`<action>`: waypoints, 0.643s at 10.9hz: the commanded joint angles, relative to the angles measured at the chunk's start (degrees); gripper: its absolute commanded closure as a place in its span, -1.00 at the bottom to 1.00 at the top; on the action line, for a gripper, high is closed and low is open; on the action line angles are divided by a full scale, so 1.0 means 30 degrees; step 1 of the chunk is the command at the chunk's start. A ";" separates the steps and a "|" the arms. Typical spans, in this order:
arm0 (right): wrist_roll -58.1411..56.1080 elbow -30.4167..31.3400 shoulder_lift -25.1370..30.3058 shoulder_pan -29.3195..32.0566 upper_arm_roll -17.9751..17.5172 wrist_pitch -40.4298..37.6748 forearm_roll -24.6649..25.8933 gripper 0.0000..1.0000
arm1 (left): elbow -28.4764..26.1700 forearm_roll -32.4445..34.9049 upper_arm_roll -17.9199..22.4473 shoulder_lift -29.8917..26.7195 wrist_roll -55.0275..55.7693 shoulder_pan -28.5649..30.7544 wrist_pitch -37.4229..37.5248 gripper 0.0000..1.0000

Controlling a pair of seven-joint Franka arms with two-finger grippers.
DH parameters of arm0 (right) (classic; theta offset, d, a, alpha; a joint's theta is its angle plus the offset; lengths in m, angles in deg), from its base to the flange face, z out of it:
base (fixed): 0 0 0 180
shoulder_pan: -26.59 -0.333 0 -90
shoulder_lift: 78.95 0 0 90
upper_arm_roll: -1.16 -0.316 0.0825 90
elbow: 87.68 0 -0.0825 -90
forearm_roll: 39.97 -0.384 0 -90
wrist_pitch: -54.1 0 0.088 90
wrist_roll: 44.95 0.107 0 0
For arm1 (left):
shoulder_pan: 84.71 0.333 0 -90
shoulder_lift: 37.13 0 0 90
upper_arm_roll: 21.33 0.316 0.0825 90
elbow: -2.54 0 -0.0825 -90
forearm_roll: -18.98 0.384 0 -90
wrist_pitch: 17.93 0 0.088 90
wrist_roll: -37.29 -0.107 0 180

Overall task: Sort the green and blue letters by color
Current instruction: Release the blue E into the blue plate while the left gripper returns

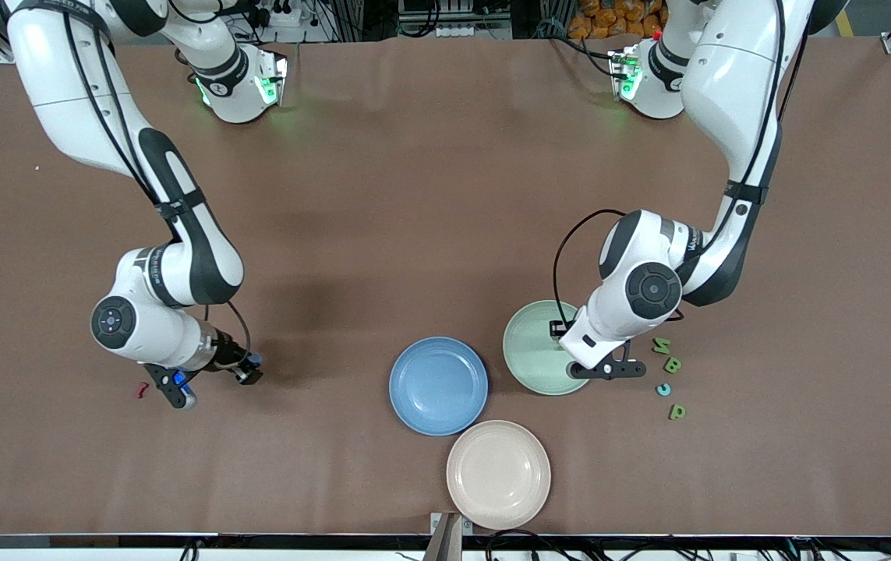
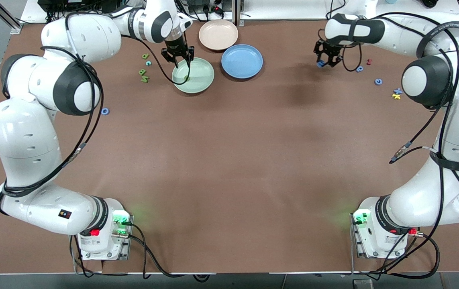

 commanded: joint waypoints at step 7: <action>0.6720 -0.6254 -0.4115 -0.4034 -0.0004 0.2766 -0.1811 1.00 | -0.0989 0.1100 -0.0034 -0.0922 -0.5215 0.2750 0.0143 -1.00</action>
